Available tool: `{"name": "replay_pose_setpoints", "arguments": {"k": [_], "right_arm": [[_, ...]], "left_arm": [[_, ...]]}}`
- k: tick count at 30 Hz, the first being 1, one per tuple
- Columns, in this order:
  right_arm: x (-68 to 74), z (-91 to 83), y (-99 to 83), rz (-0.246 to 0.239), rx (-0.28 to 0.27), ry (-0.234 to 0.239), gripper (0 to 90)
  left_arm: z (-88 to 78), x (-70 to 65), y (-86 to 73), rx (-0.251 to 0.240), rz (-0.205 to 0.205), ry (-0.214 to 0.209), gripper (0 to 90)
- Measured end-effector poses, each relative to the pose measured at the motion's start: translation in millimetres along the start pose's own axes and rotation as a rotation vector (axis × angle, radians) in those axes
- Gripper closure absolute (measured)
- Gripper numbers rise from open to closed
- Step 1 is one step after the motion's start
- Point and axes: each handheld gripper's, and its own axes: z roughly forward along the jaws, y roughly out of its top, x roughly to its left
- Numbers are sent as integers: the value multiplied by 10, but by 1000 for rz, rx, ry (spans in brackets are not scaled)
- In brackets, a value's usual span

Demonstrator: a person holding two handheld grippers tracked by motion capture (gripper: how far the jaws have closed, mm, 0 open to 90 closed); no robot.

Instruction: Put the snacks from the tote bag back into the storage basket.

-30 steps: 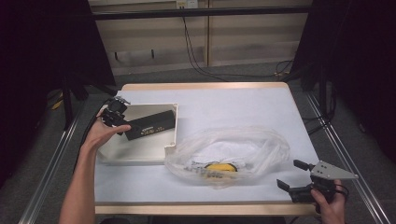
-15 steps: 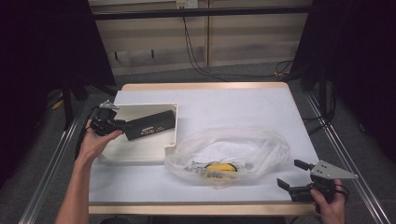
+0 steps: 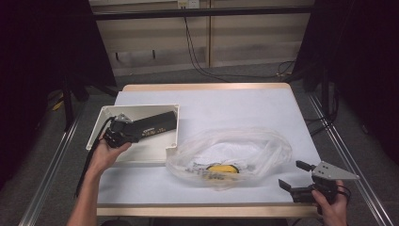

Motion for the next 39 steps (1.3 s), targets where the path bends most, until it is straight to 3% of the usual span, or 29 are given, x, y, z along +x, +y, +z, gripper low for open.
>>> {"name": "replay_pose_setpoints", "arguments": {"k": [2,7,13,17,24,29,34,35,36,39], "right_arm": [[4,2,2,0,0,5,34],[4,1,0,2,3,4,31],[11,13,5,-1,4,4,30],[8,7,2,6,4,3,24],[9,11,0,2,1,4,23],[12,4,1,1,3,4,24],[11,-1,-1,3,3,4,25],[11,-1,-2,3,3,5,25],[11,-1,-2,3,3,4,25],[12,2,-1,-2,3,4,26]], "left_arm": [[58,6,3,-1,-18,31,900],[176,6,25,-24,-51,30,900],[225,24,81,-19,-38,35,900],[262,78,93,-31,-68,39,900],[330,83,139,-37,-71,32,900],[360,131,174,-54,-101,24,900],[395,160,191,-55,-112,24,900],[395,166,193,-45,-95,31,900],[412,158,196,-49,-110,17,900],[425,179,206,-49,-107,37,900]]}}
